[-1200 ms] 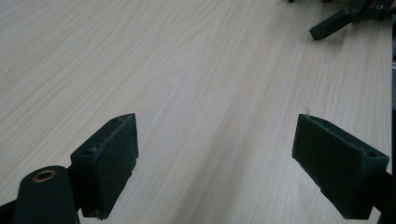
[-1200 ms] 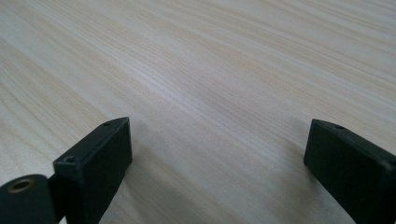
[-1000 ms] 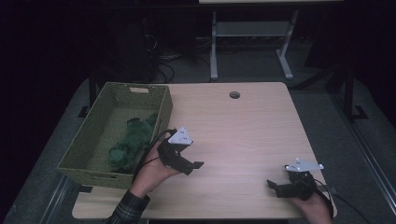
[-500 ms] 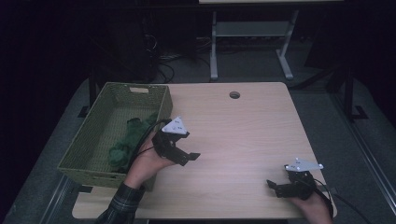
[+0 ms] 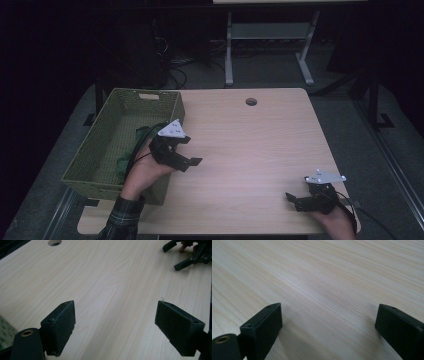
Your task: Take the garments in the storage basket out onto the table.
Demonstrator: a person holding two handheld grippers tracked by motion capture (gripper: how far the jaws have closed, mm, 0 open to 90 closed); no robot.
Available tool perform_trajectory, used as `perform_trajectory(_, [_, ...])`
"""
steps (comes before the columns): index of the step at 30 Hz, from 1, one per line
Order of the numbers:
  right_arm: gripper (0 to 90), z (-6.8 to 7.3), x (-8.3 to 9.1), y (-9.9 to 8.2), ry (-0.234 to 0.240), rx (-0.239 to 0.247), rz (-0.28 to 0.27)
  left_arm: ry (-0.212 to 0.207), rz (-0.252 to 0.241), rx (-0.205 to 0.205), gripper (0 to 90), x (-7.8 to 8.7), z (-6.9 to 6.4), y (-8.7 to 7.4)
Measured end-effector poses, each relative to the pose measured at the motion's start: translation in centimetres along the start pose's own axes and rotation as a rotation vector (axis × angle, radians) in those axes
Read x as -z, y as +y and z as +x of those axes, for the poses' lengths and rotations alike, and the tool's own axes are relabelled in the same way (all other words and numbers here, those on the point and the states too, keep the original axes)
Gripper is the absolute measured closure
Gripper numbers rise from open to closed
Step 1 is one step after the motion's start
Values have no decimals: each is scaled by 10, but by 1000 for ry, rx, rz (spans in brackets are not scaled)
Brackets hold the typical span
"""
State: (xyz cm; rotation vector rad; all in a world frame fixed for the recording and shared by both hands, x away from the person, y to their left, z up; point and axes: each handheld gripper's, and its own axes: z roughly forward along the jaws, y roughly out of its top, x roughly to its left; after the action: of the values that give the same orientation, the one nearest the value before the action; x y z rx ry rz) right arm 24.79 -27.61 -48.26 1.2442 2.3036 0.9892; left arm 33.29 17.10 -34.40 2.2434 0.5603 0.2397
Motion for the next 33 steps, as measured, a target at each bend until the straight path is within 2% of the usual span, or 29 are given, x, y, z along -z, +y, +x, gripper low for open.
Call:
perform_trajectory(10, [67, 0, 0, 0, 0, 0, 0, 61, -5, 24, 162, 22, 16, -11])
perform_trajectory(15, [67, 0, 0, 0, 0, 1, 0, 92, -17, 52, 171, 32, 27, -20])
perform_trajectory(16, [67, 0, 0, 0, 0, 0, 0, 100, -20, 58, 195, 34, 29, -23])
perform_trajectory(22, [68, 0, 0, 0, 0, -1, 1, 149, -1, 91, 219, 42, 40, -33])
perform_trajectory(23, [68, 0, 0, 0, 0, -1, 1, 167, 4, 99, 223, 45, 43, -37])
perform_trajectory(28, [67, -1, -1, 1, -1, -3, 1, 193, 0, 109, 263, 53, 48, -45])
perform_trajectory(33, [67, -2, -1, 1, 0, -5, 1, 250, 30, 125, 312, 64, 57, -58])
